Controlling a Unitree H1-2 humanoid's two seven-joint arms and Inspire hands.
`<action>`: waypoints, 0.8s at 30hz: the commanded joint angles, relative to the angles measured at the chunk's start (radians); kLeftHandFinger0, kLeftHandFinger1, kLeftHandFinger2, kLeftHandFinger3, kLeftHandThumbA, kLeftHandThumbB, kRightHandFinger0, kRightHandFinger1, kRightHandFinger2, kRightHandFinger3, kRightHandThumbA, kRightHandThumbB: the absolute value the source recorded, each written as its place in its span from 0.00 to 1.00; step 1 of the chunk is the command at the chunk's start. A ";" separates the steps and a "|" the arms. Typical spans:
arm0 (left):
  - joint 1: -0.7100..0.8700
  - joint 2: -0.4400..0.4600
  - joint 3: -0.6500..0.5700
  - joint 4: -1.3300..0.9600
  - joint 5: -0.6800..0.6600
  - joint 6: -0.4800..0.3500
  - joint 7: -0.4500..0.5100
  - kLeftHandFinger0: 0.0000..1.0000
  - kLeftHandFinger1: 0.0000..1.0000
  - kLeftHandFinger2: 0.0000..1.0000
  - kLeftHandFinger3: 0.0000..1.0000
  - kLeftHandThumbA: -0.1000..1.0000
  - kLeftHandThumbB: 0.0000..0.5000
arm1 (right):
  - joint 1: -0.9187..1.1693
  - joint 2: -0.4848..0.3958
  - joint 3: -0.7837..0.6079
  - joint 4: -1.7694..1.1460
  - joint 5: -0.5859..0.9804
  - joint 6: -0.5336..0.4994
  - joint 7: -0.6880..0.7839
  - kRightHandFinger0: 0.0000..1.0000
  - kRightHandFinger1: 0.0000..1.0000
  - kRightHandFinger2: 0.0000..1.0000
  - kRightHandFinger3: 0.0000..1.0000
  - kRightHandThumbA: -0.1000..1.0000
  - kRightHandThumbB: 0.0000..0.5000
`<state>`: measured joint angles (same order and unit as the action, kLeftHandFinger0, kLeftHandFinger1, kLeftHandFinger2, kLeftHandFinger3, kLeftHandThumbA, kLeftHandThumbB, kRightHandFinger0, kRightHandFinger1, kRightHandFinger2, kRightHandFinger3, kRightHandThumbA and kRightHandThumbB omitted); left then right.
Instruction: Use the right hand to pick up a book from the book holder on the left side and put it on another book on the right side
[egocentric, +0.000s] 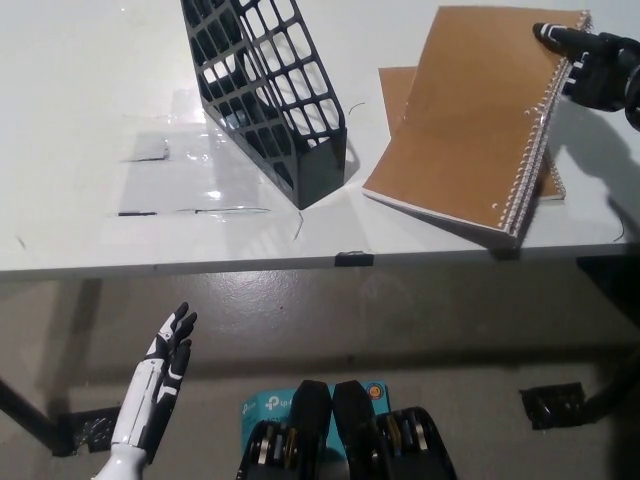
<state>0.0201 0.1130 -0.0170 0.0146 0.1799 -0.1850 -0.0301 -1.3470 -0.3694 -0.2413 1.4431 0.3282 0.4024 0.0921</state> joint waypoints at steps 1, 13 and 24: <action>-0.003 0.005 0.001 -0.024 0.002 -0.033 0.014 1.00 1.00 1.00 1.00 1.00 0.16 | -0.090 -0.043 0.060 -0.018 -0.073 -0.024 0.024 0.00 0.09 0.76 1.00 0.00 0.21; -0.003 0.009 -0.001 -0.033 0.021 -0.031 0.016 1.00 1.00 1.00 1.00 1.00 0.16 | -0.147 -0.003 0.187 -0.029 -0.164 -0.185 -0.056 0.00 0.26 0.81 0.90 0.00 0.41; -0.007 0.018 -0.005 -0.032 0.017 -0.035 0.005 1.00 1.00 1.00 1.00 1.00 0.14 | -0.126 -0.010 0.113 -0.029 -0.124 -0.257 0.108 1.00 1.00 1.00 1.00 0.50 0.68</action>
<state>0.0205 0.1164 -0.0186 0.0070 0.1893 -0.1849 -0.0305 -1.3846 -0.3558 -0.1081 1.4411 0.1912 0.2511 0.1476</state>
